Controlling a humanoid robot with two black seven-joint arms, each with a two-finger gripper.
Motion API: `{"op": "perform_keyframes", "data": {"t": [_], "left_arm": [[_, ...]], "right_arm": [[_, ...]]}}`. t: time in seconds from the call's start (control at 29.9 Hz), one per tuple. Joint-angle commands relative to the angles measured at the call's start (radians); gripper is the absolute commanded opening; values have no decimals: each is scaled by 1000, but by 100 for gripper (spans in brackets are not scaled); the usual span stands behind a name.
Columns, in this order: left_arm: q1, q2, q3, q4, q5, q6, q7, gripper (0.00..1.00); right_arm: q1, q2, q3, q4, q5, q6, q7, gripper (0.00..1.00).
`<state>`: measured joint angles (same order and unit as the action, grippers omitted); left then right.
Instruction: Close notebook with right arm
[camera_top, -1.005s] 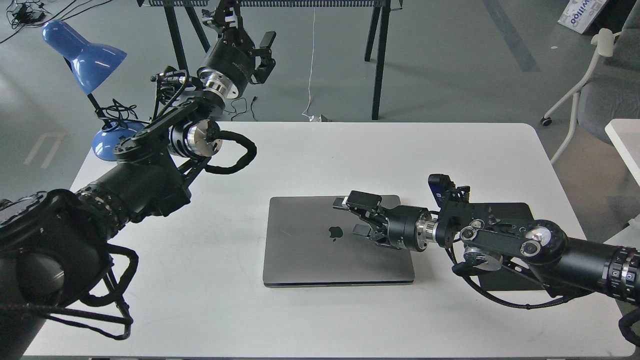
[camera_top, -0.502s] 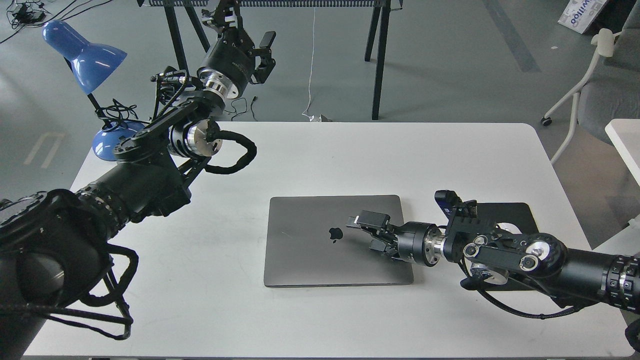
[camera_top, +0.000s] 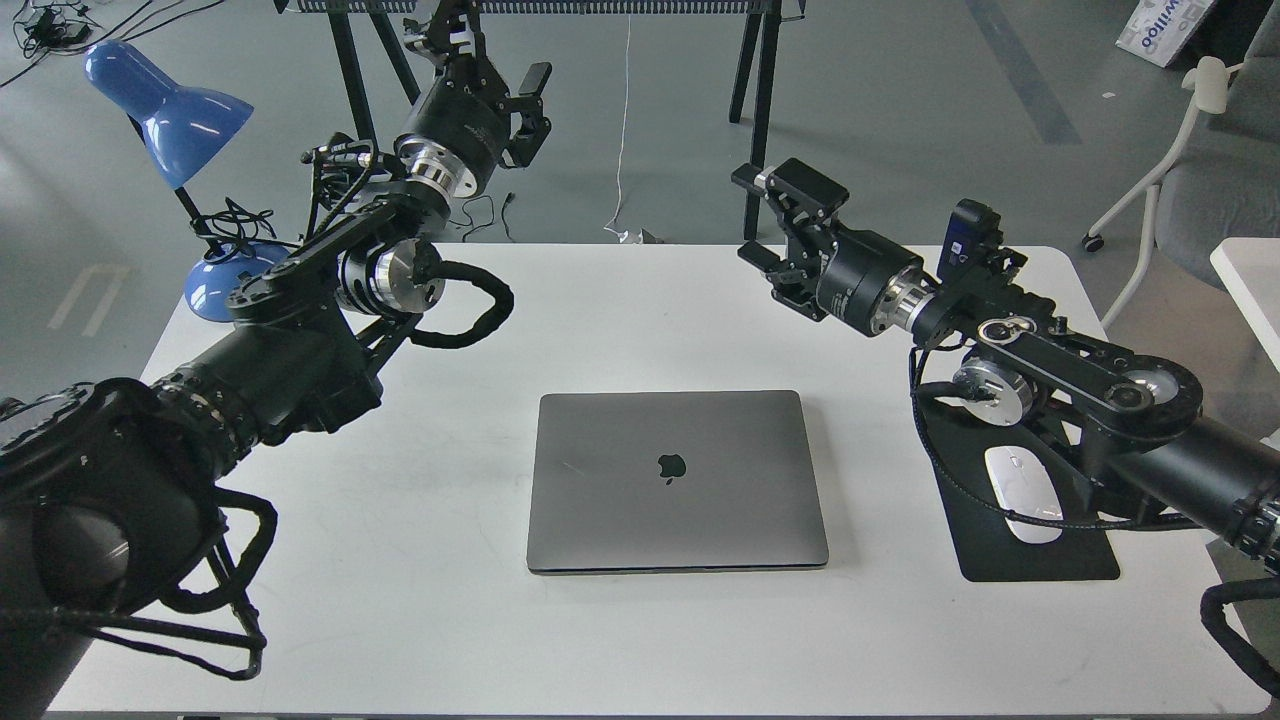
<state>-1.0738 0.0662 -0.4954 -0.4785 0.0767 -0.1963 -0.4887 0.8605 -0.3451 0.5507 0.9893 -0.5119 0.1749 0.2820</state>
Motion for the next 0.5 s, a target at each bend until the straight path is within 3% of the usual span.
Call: {"op": "perform_keyframes", "data": {"t": [0.0, 0.27, 0.47], "left_arm": [[0, 0, 0, 0, 0, 0, 0, 100], [0, 0, -2, 0, 0, 0, 0, 100], [0, 0, -2, 0, 0, 0, 0, 100]], "right_arm": [[-17, -2, 161, -8, 156, 78, 0, 100], [-32, -54, 300, -49, 332, 167, 8, 100], [-113, -51, 439, -37, 417, 160, 11, 100]]}}
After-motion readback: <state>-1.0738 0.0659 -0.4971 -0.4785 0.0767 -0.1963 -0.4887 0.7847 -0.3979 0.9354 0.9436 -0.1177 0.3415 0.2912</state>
